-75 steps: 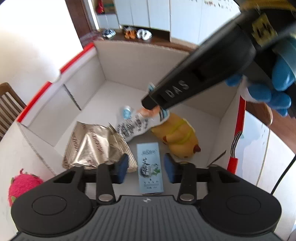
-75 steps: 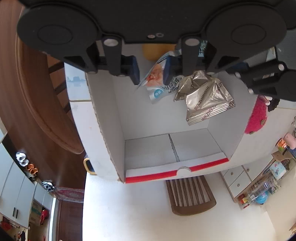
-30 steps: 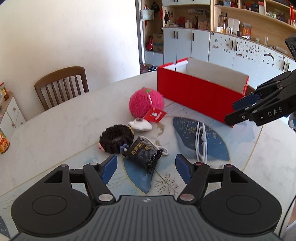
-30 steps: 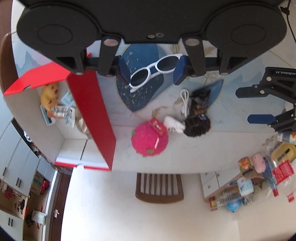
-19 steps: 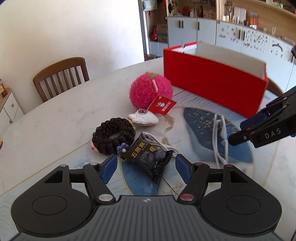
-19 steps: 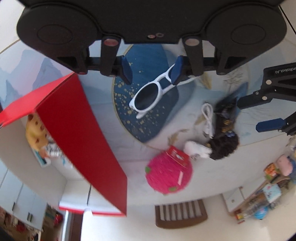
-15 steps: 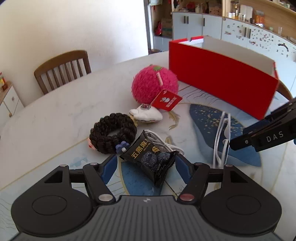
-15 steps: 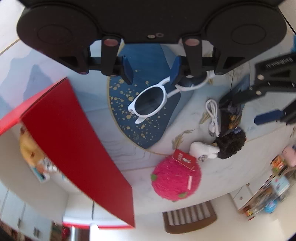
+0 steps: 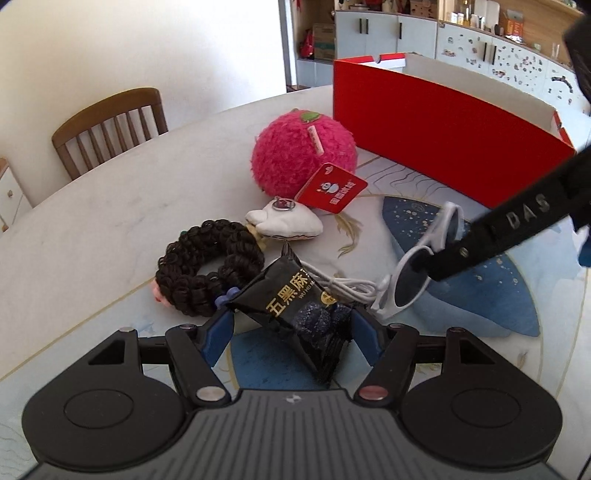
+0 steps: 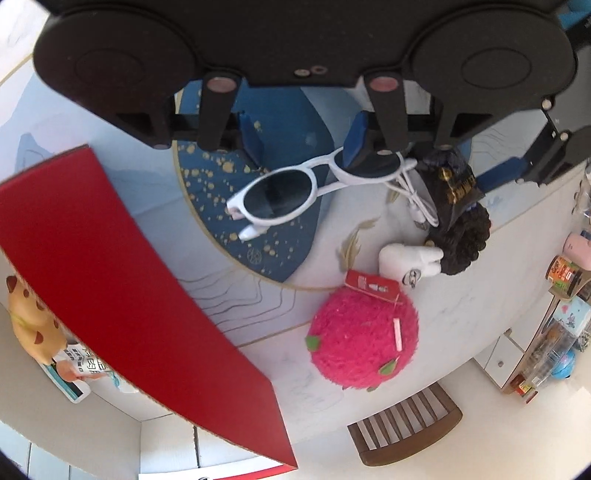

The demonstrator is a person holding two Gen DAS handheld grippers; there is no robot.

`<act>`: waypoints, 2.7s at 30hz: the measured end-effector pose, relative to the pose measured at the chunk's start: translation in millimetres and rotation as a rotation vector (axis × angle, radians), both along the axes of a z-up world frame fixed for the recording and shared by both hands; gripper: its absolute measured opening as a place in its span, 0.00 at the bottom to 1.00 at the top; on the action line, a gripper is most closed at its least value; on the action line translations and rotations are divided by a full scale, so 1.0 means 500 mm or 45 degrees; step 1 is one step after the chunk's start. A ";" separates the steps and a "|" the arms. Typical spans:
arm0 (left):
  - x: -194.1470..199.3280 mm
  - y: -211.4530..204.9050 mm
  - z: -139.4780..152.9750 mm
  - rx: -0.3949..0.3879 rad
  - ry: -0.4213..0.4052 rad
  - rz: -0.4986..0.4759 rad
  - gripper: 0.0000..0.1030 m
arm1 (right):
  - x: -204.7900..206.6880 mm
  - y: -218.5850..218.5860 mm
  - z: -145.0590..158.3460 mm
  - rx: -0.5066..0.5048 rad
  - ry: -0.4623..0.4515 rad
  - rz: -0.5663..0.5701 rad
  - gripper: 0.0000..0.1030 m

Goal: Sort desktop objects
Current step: 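Grasp the black snack bag with left tool while right tool grasps white sunglasses, then carry both items over the red box and release them inside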

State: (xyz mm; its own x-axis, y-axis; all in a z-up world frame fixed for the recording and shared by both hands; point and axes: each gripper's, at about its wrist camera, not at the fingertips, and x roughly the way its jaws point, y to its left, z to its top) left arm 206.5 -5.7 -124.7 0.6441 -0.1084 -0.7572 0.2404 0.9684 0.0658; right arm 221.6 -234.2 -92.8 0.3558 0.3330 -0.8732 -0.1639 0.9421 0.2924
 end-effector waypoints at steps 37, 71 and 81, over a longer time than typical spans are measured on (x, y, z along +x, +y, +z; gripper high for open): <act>-0.072 0.031 0.069 -0.250 -0.060 0.094 0.34 | -0.031 0.013 0.078 -0.080 -0.169 0.115 1.00; 0.229 -0.384 0.264 -0.119 -0.268 -0.225 0.34 | 0.145 -0.392 0.243 -0.027 -0.512 0.104 1.00; 0.469 -0.460 0.156 -0.046 0.034 -0.182 0.34 | 0.290 -0.382 0.138 -0.025 -0.372 0.199 1.00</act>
